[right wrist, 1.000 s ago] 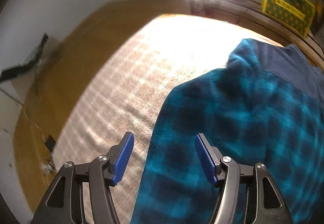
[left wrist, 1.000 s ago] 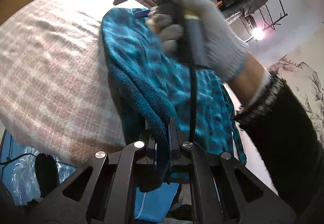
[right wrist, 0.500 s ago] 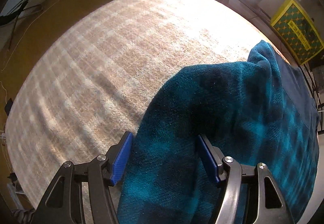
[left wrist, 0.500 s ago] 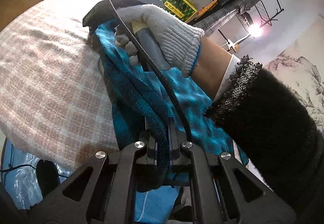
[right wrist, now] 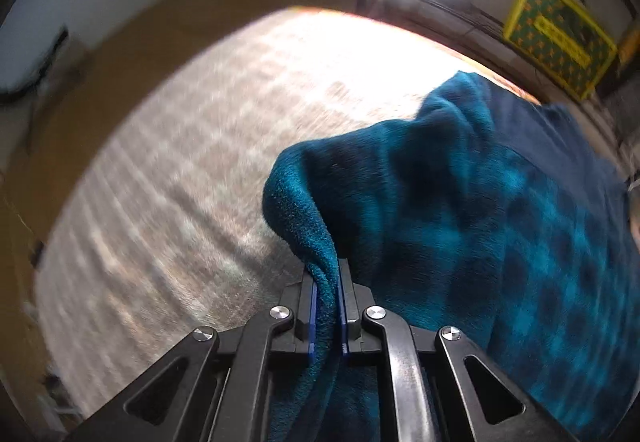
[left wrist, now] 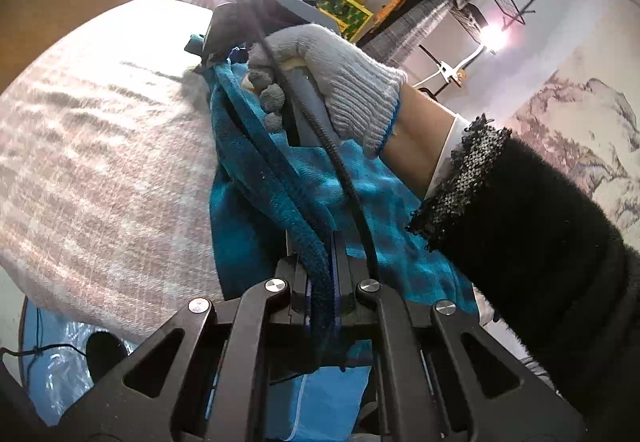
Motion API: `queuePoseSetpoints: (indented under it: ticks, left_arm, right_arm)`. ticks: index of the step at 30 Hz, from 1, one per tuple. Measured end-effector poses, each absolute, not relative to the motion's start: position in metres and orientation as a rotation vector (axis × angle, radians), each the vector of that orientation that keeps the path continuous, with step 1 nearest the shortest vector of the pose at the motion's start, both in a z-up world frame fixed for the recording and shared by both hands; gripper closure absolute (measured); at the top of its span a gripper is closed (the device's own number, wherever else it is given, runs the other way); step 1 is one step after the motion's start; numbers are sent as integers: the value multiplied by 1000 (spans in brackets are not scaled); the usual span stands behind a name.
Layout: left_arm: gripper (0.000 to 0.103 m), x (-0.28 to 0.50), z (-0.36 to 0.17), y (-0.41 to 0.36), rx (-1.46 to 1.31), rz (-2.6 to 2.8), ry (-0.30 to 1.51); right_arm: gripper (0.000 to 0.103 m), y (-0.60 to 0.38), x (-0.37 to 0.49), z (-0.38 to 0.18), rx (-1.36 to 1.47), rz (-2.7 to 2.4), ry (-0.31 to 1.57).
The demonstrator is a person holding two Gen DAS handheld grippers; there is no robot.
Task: Fold large clothes
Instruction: 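Grasp the side edge with the right gripper and fold it toward center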
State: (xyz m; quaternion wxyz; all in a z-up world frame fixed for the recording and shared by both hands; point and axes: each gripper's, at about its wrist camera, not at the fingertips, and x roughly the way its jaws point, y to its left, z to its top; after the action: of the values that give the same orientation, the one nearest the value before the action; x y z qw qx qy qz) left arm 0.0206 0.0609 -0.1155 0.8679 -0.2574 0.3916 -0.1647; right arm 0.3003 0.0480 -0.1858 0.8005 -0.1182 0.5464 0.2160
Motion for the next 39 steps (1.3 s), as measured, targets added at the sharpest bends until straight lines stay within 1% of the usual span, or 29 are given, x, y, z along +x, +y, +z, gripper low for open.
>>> queuePoseSetpoints:
  ticks: [3, 9, 15, 19, 23, 27, 30, 31, 33, 36, 38, 39]
  left_arm:
    - [99, 20, -108, 46, -500, -366, 807]
    - [99, 20, -97, 12, -424, -403, 794]
    - [99, 23, -96, -18, -342, -445, 812]
    - [99, 23, -102, -40, -283, -471, 840]
    - [99, 29, -111, -58, -258, -489, 887]
    - [99, 33, -117, -69, -231, -497, 918]
    - [99, 37, -121, -74, -219, -499, 935]
    - [99, 37, -121, -74, -216, -499, 937]
    - [99, 38, -124, -74, -213, -505, 951]
    - [99, 37, -128, -77, -218, -526, 967]
    - [97, 34, -131, -76, -203, -538, 981]
    - [97, 30, -132, -74, -205, -546, 983]
  right_arm:
    - [98, 21, 306, -173, -97, 491, 1163]
    - [98, -42, 310, -142, 136, 505, 1075]
    - [98, -113, 304, -135, 295, 464, 993]
    - [98, -159, 298, -145, 383, 400, 982]
    - [98, -198, 298, -166, 448, 329, 1017]
    - [98, -205, 302, -184, 436, 311, 1044]
    - [98, -201, 304, -200, 493, 374, 1081]
    - [97, -201, 303, -204, 500, 376, 1089]
    - [90, -197, 305, -211, 472, 358, 1120]
    - [84, -198, 304, -211, 400, 342, 1130]
    - [82, -201, 302, -205, 372, 345, 1136]
    - [76, -204, 300, -203, 362, 343, 1140]
